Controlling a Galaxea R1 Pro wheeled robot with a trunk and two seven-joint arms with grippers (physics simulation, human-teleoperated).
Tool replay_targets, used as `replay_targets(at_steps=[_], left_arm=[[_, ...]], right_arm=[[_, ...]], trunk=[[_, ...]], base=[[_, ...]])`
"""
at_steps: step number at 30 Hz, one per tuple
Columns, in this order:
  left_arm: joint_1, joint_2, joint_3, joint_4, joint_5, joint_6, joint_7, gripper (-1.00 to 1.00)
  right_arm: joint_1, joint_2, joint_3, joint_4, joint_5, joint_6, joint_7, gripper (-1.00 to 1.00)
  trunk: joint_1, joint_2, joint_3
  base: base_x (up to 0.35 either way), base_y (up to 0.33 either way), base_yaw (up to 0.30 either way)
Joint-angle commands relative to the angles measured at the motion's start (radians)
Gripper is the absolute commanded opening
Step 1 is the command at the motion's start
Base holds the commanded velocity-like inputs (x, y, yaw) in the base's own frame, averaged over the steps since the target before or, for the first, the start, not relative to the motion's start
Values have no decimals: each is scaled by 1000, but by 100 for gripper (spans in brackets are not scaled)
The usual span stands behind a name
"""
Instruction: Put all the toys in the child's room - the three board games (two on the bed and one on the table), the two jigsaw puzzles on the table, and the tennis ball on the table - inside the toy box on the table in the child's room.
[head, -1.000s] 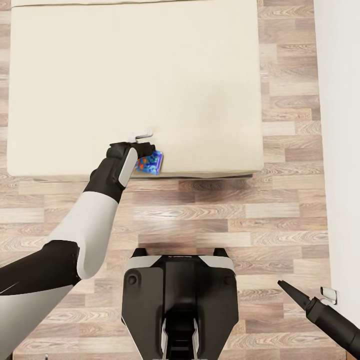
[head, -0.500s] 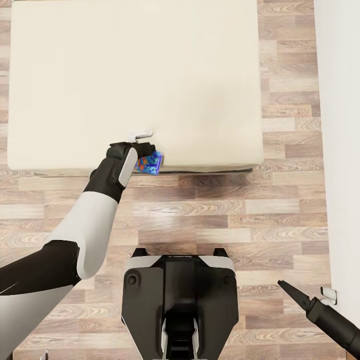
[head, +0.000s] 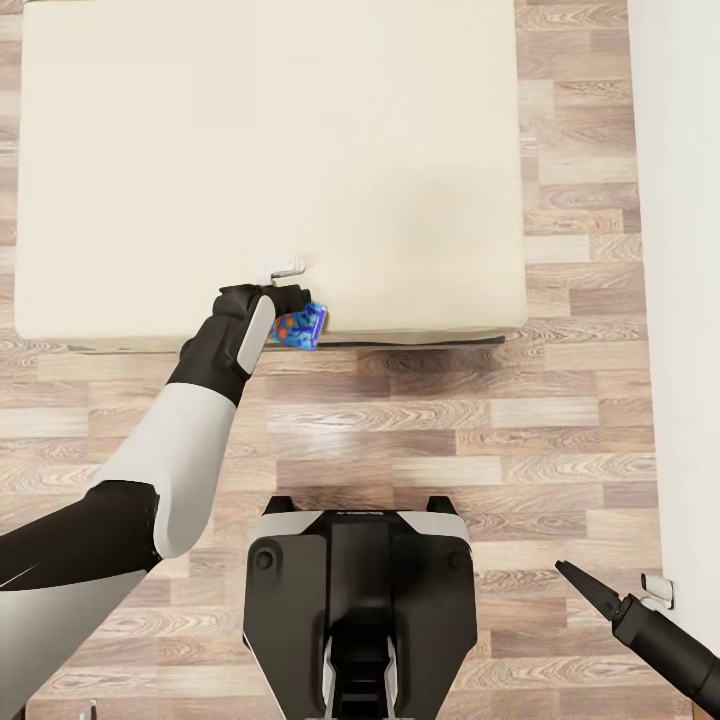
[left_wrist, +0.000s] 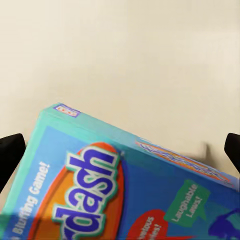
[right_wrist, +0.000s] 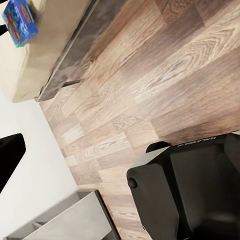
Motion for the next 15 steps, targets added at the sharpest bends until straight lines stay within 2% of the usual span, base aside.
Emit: replay_targets(at_steps=[1,12,15], left_arm=[[0,-1,1,-1,11,3,7,100],[0,-1,6,-10,12,4,7,100],[0,-1,14,-71,12,9,8,100]], right_arm=[[0,0,-1,0,-2,9,3,100],[0,0,-2,0,-2,9,3,100],[0,0,-2,0,-2,9,3,100]], trunk=[[1,-2,-1],[1,-2,-1],[1,-2,-1]], base=[[0,0,0],[0,0,0],[0,0,0]])
